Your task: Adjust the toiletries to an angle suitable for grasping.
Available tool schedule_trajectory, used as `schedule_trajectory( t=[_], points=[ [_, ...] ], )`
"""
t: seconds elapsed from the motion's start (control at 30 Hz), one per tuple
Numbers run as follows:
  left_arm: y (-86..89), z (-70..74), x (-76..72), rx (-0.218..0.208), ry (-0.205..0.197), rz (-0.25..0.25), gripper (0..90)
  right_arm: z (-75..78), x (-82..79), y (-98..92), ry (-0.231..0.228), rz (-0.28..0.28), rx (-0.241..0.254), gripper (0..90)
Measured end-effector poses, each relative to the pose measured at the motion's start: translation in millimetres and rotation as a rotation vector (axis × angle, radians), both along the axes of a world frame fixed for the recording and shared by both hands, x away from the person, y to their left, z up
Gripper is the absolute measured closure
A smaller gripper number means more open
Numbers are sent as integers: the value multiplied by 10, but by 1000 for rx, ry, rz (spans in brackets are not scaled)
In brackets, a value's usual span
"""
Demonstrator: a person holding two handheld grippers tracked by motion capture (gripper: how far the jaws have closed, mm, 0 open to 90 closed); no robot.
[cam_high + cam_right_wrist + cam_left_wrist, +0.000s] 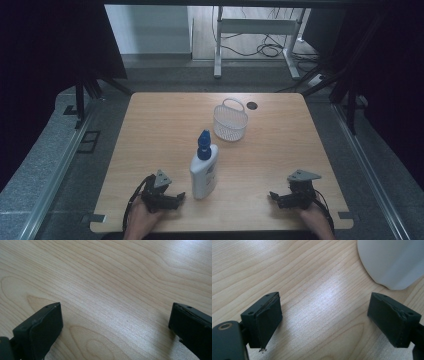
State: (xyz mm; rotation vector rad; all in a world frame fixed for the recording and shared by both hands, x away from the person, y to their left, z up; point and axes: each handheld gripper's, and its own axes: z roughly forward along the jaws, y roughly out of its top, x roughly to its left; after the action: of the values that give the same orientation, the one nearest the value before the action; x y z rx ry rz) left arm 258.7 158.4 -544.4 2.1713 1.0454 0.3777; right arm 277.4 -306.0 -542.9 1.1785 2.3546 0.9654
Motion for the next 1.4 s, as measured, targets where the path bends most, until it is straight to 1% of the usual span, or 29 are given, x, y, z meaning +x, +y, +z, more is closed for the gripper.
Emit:
schedule_trajectory(
  t=[0.33,0.53,0.87,0.9,1.03,1.17,1.2,1.4],
  points=[
    [18,5,8,5,4,-21,117,0,-12,-5,0,11,0,0],
    [14,7,12,5,7,-22,116,1,-13,-6,-1,11,-2,0],
    [8,35,28,21,27,-22,132,1,-13,-6,-1,11,-2,0],
    [8,42,27,22,33,-17,138,1,-13,-6,-1,11,-2,0],
    [13,60,33,28,34,-12,180,1,-12,-6,0,12,0,0],
    [3,70,39,23,32,-13,243,1,-12,-7,0,13,0,0],
    [-7,81,48,27,25,-17,259,1,-12,-7,0,13,0,0],
    [-59,114,82,9,5,-36,353,1,-12,-7,1,13,0,0]
  ],
)
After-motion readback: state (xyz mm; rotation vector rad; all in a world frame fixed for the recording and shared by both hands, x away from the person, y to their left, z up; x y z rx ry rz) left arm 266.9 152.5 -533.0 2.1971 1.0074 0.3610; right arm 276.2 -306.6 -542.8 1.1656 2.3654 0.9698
